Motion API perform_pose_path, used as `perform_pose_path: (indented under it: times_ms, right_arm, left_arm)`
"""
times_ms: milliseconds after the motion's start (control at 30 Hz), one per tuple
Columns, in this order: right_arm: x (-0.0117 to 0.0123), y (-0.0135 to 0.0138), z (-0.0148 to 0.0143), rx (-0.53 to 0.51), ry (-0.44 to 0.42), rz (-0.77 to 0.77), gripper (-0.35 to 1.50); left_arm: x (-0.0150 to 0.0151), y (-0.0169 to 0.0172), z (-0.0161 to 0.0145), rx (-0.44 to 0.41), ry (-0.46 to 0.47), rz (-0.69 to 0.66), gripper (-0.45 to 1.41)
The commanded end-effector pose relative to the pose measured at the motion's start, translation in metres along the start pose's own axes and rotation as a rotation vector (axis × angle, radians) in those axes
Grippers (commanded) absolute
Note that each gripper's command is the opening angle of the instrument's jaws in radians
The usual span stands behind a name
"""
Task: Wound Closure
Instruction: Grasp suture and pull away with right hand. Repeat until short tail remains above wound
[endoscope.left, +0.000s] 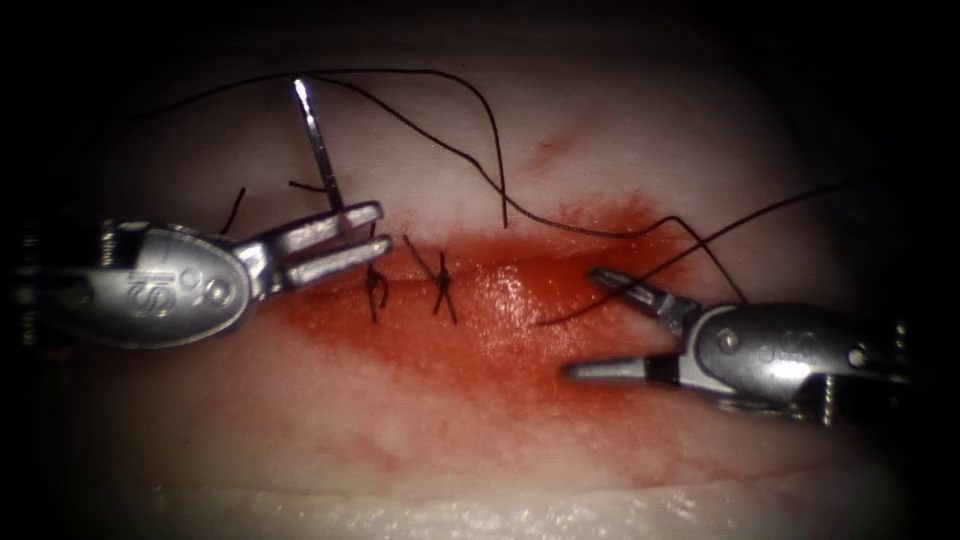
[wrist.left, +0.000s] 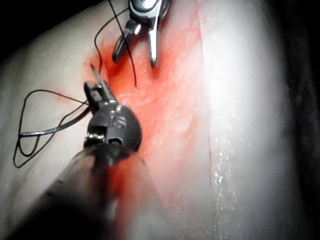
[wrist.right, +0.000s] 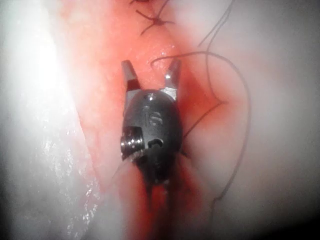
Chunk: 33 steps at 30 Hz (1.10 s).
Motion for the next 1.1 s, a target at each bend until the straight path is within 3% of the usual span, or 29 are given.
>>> perform_pose_path:
  times_ms: [33, 100, 133, 167, 233, 267, 567, 667, 700, 733, 800, 967, 1100]
  right_arm:
    - [-0.0002, -0.0007, 0.0011, 0.003, 0.001, 0.001, 1.06]
    - [0.0, -0.0012, 0.0017, 0.01, 0.006, 0.004, 0.98]
    - [0.0001, -0.0013, 0.0021, 0.029, 0.013, 0.004, 0.68]
    - [0.0, -0.0014, 0.0022, 0.038, 0.013, 0.003, 0.59]
    - [-0.0005, -0.0011, 0.0024, 0.043, 0.005, -0.003, 0.14]
    - [-0.0008, -0.0011, 0.0024, 0.032, -0.003, -0.007, -0.35]
    - [0.0001, -0.003, 0.0004, 0.006, -0.011, -0.044, -0.35]
    - [0.0008, -0.0066, -0.0017, 0.03, -0.014, -0.105, -0.35]
    - [0.0008, -0.0066, -0.0017, 0.03, -0.014, -0.105, -0.35]
    - [0.0011, -0.0092, -0.003, 0.049, -0.052, -0.171, -0.35]
    - [0.0012, -0.0108, -0.0039, 0.061, -0.073, -0.203, -0.35]
    - [0.0019, -0.014, -0.006, 0.094, -0.093, -0.237, -0.35]
    - [0.0021, -0.015, -0.0069, 0.107, -0.107, -0.245, -0.35]
  left_arm:
    - [-0.0003, 0.0002, 0.0007, 0.0, 0.001, 0.0, -0.45]
    - [-0.0003, 0.0001, 0.0006, -0.001, 0.002, 0.0, -0.45]
    - [-0.0003, 0.0002, 0.0006, -0.001, 0.002, 0.0, -0.45]
    - [-0.0003, 0.0002, 0.0006, -0.001, 0.002, 0.0, -0.45]
    - [-0.0003, 0.0001, 0.0006, -0.002, 0.002, 0.0, -0.45]
    - [-0.0003, 0.0001, 0.0006, -0.002, 0.002, 0.0, -0.45]
    - [-0.0003, 0.0001, 0.0006, -0.002, 0.003, 0.0, -0.45]
    - [-0.0003, 0.0001, 0.0006, -0.002, 0.002, 0.0, -0.45]
    - [-0.0003, 0.0001, 0.0006, -0.002, 0.002, 0.0, -0.45]
    - [-0.0003, 0.0001, 0.0006, -0.002, 0.002, 0.0, -0.45]
    - [-0.0003, 0.0001, 0.0006, -0.002, 0.002, 0.0, -0.45]
    - [-0.0003, 0.0001, 0.0006, -0.001, 0.002, 0.0, -0.45]
    - [-0.0003, 0.0001, 0.0006, -0.004, 0.001, 0.0, -0.45]
